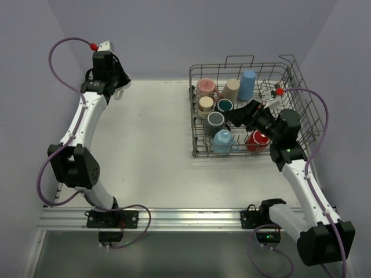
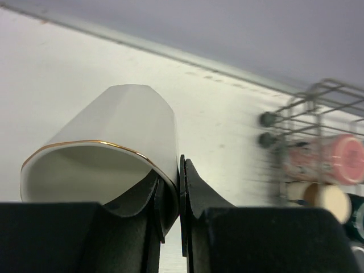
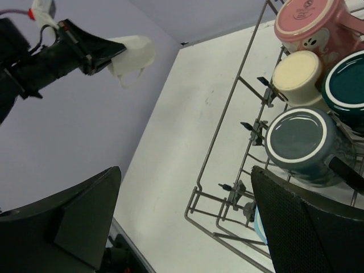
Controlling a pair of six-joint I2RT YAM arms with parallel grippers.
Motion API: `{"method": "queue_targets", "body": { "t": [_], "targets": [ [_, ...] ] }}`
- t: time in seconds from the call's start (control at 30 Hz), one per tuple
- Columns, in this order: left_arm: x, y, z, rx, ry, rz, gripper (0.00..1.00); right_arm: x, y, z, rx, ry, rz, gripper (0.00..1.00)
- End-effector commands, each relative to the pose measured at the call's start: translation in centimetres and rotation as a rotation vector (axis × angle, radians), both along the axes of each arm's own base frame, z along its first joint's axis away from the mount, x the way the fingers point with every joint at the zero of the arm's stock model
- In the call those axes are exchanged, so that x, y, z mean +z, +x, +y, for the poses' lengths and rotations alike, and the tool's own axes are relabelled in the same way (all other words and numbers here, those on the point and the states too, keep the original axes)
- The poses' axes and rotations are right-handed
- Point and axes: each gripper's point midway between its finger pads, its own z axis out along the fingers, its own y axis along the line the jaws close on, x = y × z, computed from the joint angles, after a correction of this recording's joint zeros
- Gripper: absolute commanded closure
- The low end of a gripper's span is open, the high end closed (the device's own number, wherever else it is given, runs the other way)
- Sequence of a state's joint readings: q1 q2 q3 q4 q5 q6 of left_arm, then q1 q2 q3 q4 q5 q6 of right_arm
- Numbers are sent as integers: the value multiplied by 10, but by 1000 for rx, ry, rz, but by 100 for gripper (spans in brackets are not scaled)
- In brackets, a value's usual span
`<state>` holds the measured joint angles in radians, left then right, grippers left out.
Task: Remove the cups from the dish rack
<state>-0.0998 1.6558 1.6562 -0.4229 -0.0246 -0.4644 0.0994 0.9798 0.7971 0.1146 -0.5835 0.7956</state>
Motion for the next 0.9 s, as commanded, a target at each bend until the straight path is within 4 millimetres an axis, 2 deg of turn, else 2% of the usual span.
{"method": "queue_targets", "body": {
  "t": [0.0,0.03,0.07,0.1,0.13,0.17,0.2,0.23,0.3,0.33,0.4,0.47,0.53,0.57,0.6,0.87],
  "targets": [
    [-20,7,50,113,158,95,100,7,-2,-5,-78,-141,-80,1],
    [-40,11,59,136,179,151,100,10,-5,-4,-74,-146,-95,1],
    [-49,14,66,147,189,177,100,10,-7,0,-63,-147,-100,1],
    [-50,18,76,167,191,185,100,10,-8,0,-63,-151,-105,1],
    [-69,21,81,171,198,236,100,6,-11,1,-59,-162,-90,1],
    [-76,23,83,174,200,253,100,5,-13,1,-58,-166,-87,1],
    [-76,26,98,203,198,259,100,4,-14,2,-53,-167,-87,1],
    [-93,28,101,203,198,305,100,4,-15,3,-52,-167,-88,1],
    [-97,34,109,215,199,320,100,4,-16,3,-49,-167,-93,1],
    [-110,35,112,217,202,355,100,3,-15,3,-51,-171,-91,1],
    [-119,40,117,221,210,381,100,3,-16,2,-53,-173,-89,1],
    [-117,46,121,224,222,377,100,3,-17,3,-50,-172,-91,1],
    [-128,49,123,220,233,407,100,2,-17,4,-48,-171,-89,1],
    [-122,54,124,216,242,395,100,1,-16,3,-50,-172,-88,1],
    [-135,54,124,207,248,431,100,-1,-15,4,-49,-173,-84,1],
    [-150,60,133,202,253,453,100,-5,-10,4,-57,-179,-67,1]
  ]
}}
